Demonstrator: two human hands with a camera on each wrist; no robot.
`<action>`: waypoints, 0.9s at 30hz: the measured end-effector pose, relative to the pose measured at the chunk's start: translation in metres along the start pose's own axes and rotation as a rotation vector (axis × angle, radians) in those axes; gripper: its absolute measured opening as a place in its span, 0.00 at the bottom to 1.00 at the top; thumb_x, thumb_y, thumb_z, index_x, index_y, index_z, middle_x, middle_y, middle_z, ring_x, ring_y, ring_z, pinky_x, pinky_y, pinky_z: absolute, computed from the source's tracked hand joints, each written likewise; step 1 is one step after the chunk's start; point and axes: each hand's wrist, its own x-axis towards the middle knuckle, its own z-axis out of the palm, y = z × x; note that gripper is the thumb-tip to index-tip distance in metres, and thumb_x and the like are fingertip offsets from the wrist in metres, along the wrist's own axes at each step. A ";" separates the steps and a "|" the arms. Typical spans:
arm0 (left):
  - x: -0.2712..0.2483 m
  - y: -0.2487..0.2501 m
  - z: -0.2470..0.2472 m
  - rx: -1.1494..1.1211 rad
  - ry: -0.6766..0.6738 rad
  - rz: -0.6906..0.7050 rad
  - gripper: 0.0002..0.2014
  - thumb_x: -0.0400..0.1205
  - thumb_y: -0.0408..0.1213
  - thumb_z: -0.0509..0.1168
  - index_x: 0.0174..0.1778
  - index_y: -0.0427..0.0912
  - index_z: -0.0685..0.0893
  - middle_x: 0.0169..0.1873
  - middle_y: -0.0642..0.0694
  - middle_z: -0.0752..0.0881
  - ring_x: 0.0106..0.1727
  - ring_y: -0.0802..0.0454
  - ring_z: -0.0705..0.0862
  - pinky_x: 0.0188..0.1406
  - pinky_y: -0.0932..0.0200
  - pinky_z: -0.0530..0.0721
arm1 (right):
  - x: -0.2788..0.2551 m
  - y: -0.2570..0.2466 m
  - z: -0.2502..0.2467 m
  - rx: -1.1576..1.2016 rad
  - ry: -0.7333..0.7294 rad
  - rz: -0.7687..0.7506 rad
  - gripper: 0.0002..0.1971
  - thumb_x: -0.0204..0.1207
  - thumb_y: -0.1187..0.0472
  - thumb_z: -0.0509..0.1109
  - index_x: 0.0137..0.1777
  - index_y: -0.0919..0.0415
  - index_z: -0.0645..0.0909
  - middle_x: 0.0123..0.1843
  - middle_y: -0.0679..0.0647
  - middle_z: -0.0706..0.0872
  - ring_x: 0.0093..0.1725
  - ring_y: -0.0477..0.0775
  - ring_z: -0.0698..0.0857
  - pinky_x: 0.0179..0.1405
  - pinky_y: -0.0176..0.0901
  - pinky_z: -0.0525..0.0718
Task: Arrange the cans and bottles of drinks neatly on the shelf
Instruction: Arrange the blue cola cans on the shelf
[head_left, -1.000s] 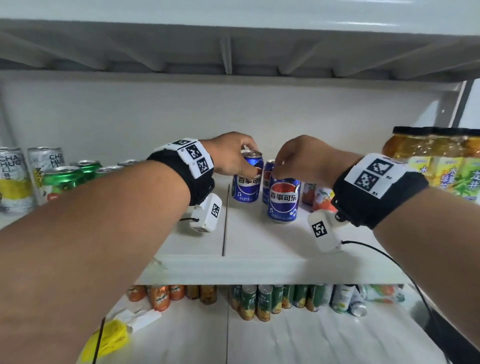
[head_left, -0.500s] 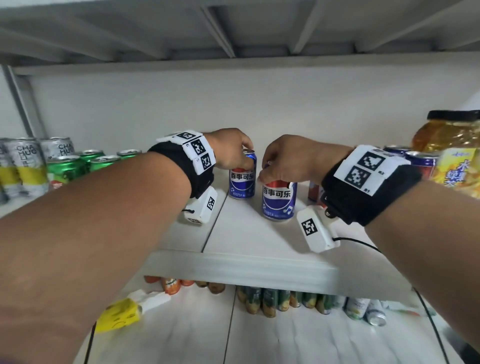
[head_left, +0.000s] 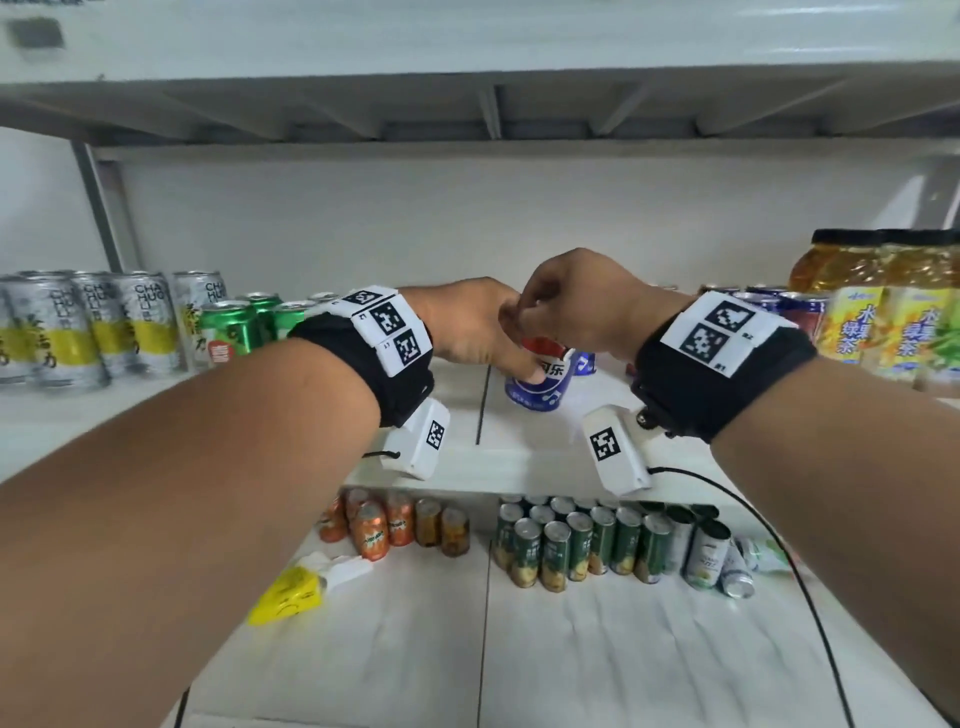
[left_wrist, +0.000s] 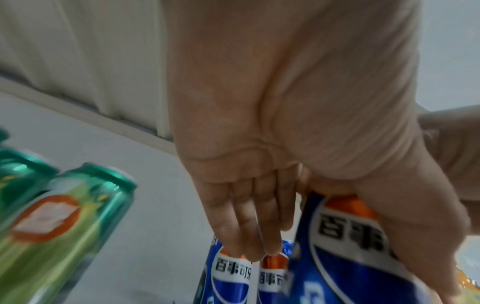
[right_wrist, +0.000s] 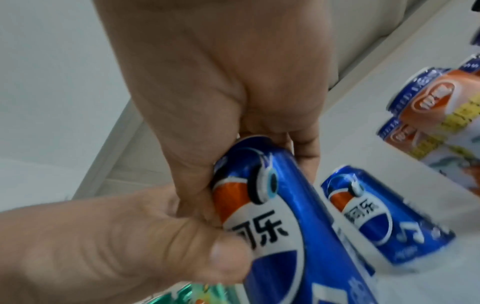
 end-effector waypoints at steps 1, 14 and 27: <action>-0.009 -0.005 0.005 -0.056 0.016 0.006 0.22 0.61 0.55 0.87 0.48 0.57 0.91 0.45 0.58 0.95 0.51 0.57 0.93 0.58 0.53 0.88 | -0.006 -0.007 0.007 0.051 0.028 0.000 0.11 0.71 0.46 0.83 0.47 0.52 0.91 0.41 0.47 0.89 0.39 0.47 0.86 0.34 0.38 0.79; -0.041 -0.054 0.049 -0.639 0.299 0.015 0.28 0.62 0.43 0.89 0.57 0.39 0.94 0.49 0.46 0.96 0.51 0.51 0.94 0.68 0.41 0.92 | -0.043 -0.005 0.081 0.929 0.156 0.191 0.19 0.76 0.55 0.84 0.61 0.63 0.83 0.54 0.58 0.95 0.51 0.53 0.96 0.53 0.48 0.93; -0.044 -0.064 0.076 -0.778 0.289 0.000 0.24 0.75 0.37 0.86 0.65 0.38 0.88 0.54 0.41 0.96 0.56 0.43 0.96 0.60 0.44 0.94 | -0.057 0.018 0.095 1.043 0.098 0.235 0.34 0.75 0.38 0.80 0.65 0.69 0.84 0.57 0.64 0.94 0.57 0.67 0.94 0.61 0.72 0.91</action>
